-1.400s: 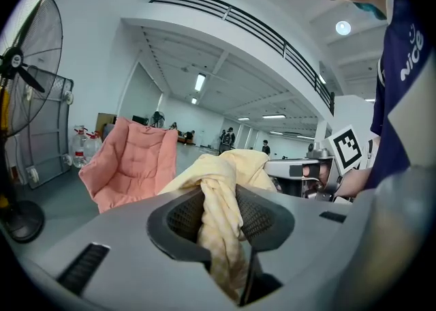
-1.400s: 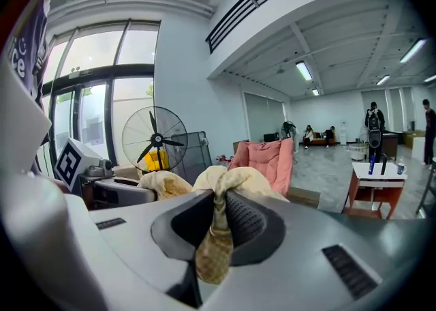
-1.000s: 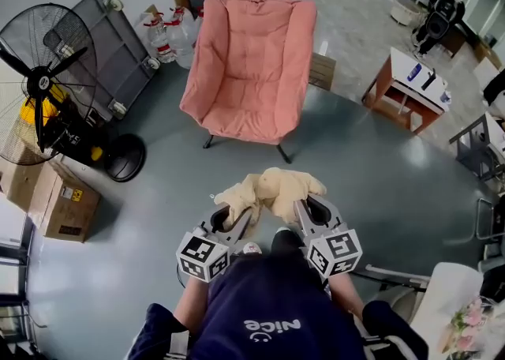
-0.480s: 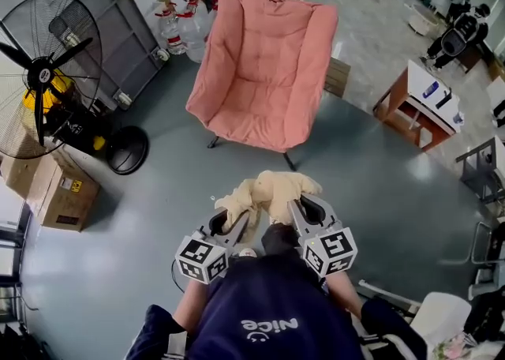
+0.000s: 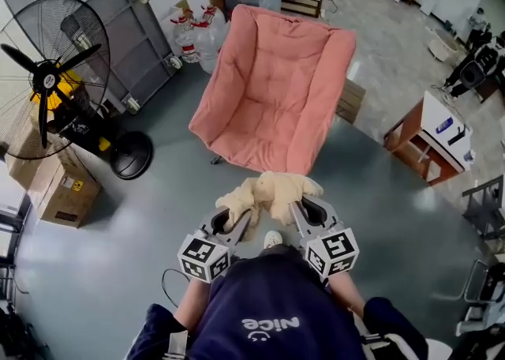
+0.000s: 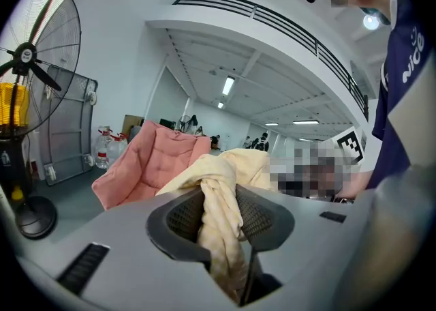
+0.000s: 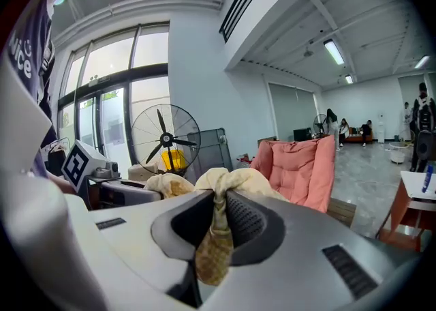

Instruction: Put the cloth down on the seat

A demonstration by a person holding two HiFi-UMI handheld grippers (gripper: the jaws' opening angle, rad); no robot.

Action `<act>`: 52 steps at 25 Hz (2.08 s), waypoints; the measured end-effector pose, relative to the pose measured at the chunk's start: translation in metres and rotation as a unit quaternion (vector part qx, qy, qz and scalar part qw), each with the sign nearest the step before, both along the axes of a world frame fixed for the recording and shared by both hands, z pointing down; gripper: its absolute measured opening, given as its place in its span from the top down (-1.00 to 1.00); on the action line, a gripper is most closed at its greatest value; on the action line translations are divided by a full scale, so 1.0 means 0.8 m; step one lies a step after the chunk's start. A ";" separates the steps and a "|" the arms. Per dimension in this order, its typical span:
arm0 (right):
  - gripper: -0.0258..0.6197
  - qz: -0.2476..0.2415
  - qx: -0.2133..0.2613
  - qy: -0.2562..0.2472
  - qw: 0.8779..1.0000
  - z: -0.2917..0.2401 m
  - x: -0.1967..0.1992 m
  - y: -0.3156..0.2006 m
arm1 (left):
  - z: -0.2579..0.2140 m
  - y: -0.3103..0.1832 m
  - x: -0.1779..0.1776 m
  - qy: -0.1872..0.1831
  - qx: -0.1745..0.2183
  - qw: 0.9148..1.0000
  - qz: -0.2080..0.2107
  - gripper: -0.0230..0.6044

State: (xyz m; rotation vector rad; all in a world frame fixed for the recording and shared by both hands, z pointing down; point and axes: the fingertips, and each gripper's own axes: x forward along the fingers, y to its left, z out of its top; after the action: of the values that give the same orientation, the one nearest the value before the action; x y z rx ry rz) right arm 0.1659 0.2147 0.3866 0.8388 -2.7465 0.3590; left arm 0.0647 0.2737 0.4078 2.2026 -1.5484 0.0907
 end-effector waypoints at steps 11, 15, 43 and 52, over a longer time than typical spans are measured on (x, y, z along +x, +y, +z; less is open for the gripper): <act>0.69 -0.017 -0.003 -0.001 1.000 0.009 0.033 -0.084 | 0.014 -0.090 0.045 -0.001 -0.010 1.000 -0.016 0.50; 0.69 -0.007 -0.011 -0.006 1.000 0.016 0.044 -0.094 | 0.019 -0.103 0.053 -0.002 -0.015 1.000 -0.006 0.50; 0.69 0.132 -0.028 0.005 0.991 0.036 -0.158 -0.325 | 0.035 -0.382 -0.174 0.004 -0.016 0.992 0.126 0.50; 0.69 0.171 -0.038 0.001 0.984 0.049 -0.214 -0.359 | 0.045 -0.427 -0.231 0.006 -0.028 0.986 0.163 0.50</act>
State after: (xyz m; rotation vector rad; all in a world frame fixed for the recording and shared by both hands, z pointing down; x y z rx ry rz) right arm -0.0050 -0.0728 0.4259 1.2914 -2.5619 0.5227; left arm -0.1200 -0.0675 0.4439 2.3859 -1.1517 0.2166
